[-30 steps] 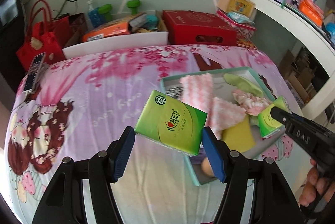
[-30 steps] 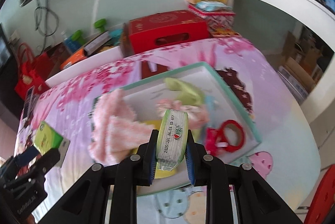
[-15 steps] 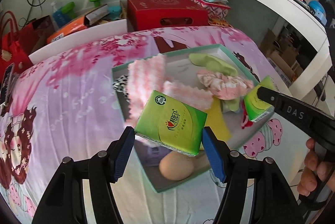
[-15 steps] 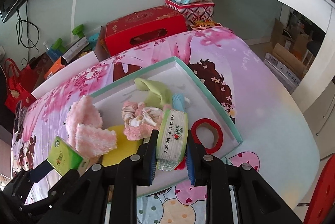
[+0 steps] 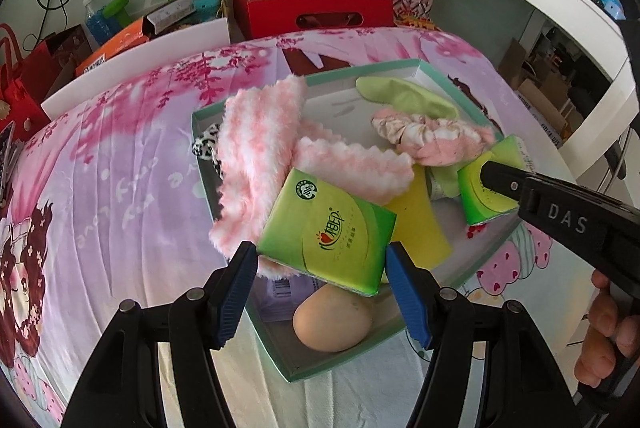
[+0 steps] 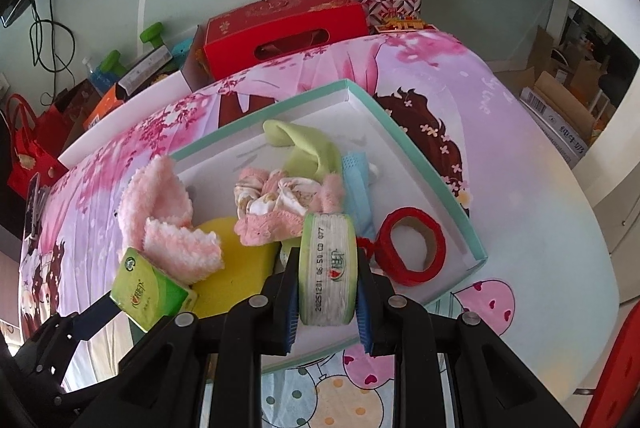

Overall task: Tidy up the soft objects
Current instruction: 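Place the large packet with the left tool while the right tool places the small pack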

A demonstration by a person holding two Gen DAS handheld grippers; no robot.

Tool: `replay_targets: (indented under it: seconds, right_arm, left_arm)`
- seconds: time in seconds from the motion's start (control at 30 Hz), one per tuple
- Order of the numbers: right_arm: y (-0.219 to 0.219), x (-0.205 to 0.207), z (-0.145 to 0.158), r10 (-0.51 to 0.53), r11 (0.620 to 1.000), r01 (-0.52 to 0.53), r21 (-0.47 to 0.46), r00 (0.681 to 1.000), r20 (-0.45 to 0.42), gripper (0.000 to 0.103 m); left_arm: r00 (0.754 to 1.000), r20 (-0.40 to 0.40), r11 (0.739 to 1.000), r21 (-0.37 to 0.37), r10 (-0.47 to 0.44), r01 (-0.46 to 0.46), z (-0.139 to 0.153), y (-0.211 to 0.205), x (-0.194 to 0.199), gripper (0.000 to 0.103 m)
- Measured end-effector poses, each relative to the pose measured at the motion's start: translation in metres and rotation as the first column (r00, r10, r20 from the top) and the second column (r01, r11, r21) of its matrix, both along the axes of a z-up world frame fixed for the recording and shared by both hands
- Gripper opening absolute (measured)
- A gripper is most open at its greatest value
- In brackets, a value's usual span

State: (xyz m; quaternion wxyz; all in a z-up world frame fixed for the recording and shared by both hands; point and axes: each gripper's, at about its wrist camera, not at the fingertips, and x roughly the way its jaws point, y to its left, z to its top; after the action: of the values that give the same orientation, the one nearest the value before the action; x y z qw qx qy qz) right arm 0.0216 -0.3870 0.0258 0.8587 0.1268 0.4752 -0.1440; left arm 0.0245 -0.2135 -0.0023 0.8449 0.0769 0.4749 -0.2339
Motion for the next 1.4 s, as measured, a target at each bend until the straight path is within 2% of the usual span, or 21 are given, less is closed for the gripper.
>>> replay_targets:
  seconds: [0.53,0.97,1.03,1.2,1.3,1.4]
  right_arm:
    - [0.007,0.005,-0.016,0.024,1.000,-0.024,-0.001,0.997,-0.071,0.025]
    - [0.001,0.003,-0.012,-0.004,1.000,0.005,0.009,0.998,-0.067,0.027]
    - [0.001,0.003,-0.012,-0.007,1.000,0.008,0.009,0.998,-0.067,0.031]
    - [-0.002,0.001,-0.009,-0.025,1.000,0.025,-0.004,0.998,-0.059,0.055]
    - [-0.005,0.000,-0.009,-0.038,0.999,0.037,-0.006,0.998,-0.059,0.061]
    - [-0.007,0.000,-0.009,-0.043,0.999,0.042,-0.010,0.997,-0.063,0.066]
  left_arm:
    - [1.000,-0.019,1.000,0.000,0.007,-0.007,-0.007,-0.001,0.004,0.068]
    - [0.999,-0.032,1.000,0.010,0.022,-0.021,-0.001,0.002,0.001,0.068]
    - [0.999,-0.028,1.000,0.004,0.023,-0.023,0.002,0.003,0.000,0.068]
    - [0.999,-0.022,1.000,-0.007,0.026,-0.026,0.009,0.006,-0.002,0.070]
    - [0.999,-0.021,1.000,-0.014,0.027,-0.027,0.013,0.008,-0.002,0.074]
    - [1.000,-0.010,0.999,-0.024,0.030,-0.030,0.018,0.011,-0.004,0.074]
